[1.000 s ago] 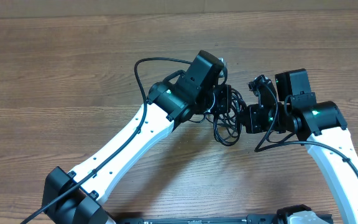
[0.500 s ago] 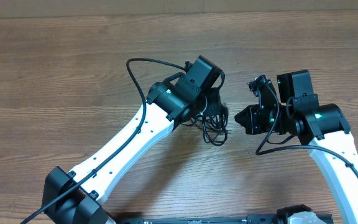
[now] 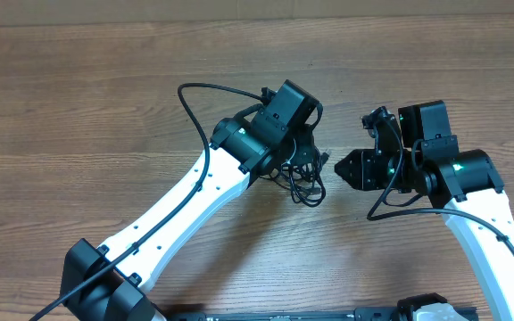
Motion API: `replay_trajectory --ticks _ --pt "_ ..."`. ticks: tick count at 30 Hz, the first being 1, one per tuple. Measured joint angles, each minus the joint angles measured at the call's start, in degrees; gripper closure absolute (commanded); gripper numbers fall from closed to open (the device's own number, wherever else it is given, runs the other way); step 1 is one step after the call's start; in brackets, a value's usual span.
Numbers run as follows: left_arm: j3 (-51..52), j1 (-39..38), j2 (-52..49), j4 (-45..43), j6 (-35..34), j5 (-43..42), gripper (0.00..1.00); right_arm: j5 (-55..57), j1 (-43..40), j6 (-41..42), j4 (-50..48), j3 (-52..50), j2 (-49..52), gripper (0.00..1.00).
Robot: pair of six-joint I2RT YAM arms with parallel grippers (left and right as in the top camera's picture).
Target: Untangle cables
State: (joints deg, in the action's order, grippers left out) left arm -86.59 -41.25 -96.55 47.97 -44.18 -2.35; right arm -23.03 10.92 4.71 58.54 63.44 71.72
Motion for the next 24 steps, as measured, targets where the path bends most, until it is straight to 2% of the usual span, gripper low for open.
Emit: replay_trajectory --ticks 2,5,10,16,24 --pt "0.0 0.0 0.0 -0.5 0.4 -0.6 0.96 0.1 0.0 0.7 0.1 0.0 0.0 0.35" --pt "0.0 0.0 0.0 -1.9 2.5 -2.6 0.96 0.1 0.0 0.4 0.0 0.0 0.0 0.28" --pt "0.0 0.0 0.0 -5.0 10.2 -9.7 0.96 0.1 0.0 0.5 -0.2 0.0 0.0 0.27" --pt "0.0 0.0 0.0 -2.7 19.9 -14.6 0.96 0.1 0.0 0.4 -0.2 0.0 0.0 0.27" --pt "0.0 0.0 0.0 -2.6 24.0 -15.7 0.96 0.2 0.0 0.2 -0.2 0.0 0.0 0.26"
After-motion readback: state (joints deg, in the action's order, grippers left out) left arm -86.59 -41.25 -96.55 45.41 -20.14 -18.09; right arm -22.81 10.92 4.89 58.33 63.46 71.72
